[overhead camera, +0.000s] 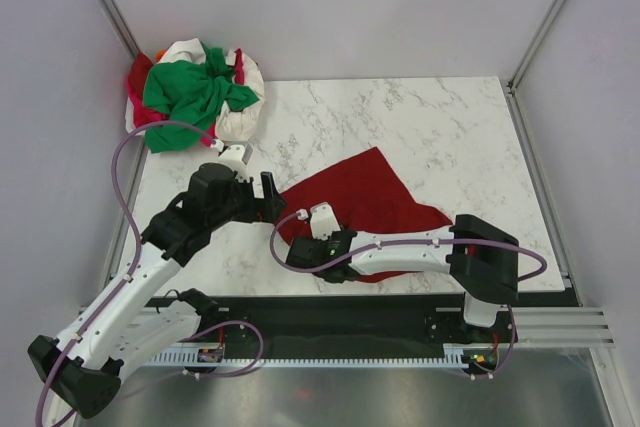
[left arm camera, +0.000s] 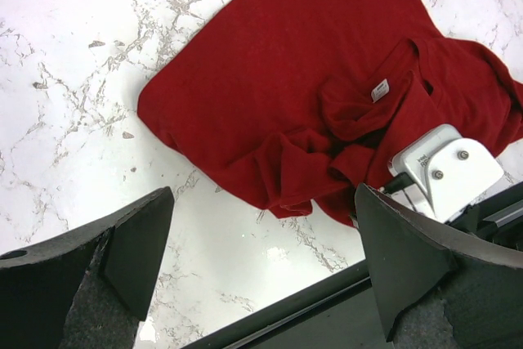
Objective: Fold and stack the t-shirts
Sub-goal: Flatten the tshirt out
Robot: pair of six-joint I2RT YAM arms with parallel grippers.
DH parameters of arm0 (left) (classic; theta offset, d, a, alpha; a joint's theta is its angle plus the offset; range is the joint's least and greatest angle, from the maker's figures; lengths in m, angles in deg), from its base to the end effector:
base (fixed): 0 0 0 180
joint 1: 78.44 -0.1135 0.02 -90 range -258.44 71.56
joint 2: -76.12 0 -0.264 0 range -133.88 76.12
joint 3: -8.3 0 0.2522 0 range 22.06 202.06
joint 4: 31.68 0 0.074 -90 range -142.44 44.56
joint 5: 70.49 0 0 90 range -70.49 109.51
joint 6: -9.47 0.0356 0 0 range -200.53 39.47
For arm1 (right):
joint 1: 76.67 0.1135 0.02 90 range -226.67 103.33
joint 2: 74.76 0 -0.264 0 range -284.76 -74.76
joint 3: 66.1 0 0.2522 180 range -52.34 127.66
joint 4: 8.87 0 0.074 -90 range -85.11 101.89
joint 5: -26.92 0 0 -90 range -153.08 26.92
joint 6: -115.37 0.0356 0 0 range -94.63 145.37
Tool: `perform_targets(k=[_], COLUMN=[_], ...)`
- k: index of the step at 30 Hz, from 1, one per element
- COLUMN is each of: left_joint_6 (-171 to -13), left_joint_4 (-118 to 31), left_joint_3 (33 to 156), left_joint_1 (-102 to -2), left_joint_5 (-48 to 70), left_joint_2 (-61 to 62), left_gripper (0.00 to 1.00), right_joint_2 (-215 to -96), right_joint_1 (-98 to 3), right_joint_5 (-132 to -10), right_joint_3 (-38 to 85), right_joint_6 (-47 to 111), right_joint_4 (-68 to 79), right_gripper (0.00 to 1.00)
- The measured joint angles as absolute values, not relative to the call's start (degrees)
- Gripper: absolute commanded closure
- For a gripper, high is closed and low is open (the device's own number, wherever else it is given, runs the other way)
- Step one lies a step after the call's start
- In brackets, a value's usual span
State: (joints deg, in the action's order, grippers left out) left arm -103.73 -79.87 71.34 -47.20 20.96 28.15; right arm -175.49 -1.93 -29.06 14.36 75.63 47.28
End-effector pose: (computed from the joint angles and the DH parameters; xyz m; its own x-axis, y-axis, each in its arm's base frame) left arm 0.1531 -0.0918 0.3153 -0.6265 -0.0806 -0.7752 0.2758 0.9073 -0.3172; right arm 0.1061 0.3132 0.1849 -0.7518 -0.3343 -0.5683 -0.2924 0.9416 -0.1671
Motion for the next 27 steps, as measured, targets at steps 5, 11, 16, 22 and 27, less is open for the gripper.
perform_targets(k=[5, 11, 16, 22, 27], left_joint_6=[-103.73, -103.73, -103.73, -103.77, -104.19], left_joint_4=[-79.87, -79.90, -79.96, -80.25, -80.44], left_joint_3=[71.34, 71.31, 71.27, 70.68, 70.70], left_joint_1=[-47.20, -47.20, -47.20, -47.20, -47.20], left_joint_5=[20.96, 21.01, 21.33, 22.12, 22.27], left_joint_2=[28.17, 28.15, 28.15, 27.43, 24.63], left_gripper=[0.00, 0.00, 0.00, 0.00, 0.02], right_joint_2=[-176.58, -176.30, -172.63, -159.43, -145.22], right_joint_1=[-1.95, -1.95, -1.93, -2.85, -10.54], right_joint_5=[-27.98, -26.91, -25.80, -22.30, -19.88], right_joint_3=[14.05, 13.46, 12.72, 12.61, 10.73], right_joint_6=[75.74, 76.05, 76.31, 75.83, 74.13], right_joint_4=[47.37, 47.34, 48.90, 53.38, 56.24], right_gripper=[0.74, 1.00, 1.00, 1.00, 1.00])
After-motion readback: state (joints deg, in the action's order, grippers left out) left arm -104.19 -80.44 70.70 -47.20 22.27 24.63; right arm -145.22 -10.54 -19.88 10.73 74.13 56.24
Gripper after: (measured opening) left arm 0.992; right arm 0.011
